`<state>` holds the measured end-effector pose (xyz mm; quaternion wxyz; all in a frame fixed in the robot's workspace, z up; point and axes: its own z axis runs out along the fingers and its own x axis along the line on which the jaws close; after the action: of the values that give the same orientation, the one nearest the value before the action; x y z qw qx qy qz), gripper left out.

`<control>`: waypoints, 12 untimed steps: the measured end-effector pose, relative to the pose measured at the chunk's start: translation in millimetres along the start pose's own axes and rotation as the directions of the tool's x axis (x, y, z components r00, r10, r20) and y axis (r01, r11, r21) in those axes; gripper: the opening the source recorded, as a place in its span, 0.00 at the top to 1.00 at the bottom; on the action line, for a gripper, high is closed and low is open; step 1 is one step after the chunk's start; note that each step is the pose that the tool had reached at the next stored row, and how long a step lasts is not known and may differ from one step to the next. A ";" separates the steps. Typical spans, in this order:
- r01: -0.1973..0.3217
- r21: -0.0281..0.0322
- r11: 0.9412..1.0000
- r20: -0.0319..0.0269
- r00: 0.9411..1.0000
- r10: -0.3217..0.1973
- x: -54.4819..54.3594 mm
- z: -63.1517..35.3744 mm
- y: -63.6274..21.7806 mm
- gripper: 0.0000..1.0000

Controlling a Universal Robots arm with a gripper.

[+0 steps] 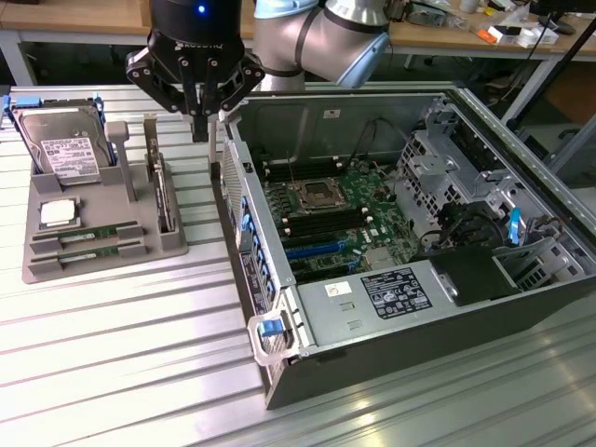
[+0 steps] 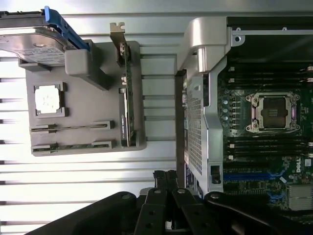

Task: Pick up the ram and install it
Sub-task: 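Reach for the ram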

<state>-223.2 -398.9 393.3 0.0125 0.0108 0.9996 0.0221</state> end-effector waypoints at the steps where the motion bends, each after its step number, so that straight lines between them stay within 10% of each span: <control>1: 0.000 0.000 1.000 0.000 1.000 0.000 2.9 -0.1 -0.1 0.89; 12: 0.000 0.000 1.000 0.000 1.000 0.000 23.0 -0.5 -0.5 0.89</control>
<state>-246.2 -398.9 393.3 0.0125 0.0108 0.9996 0.0221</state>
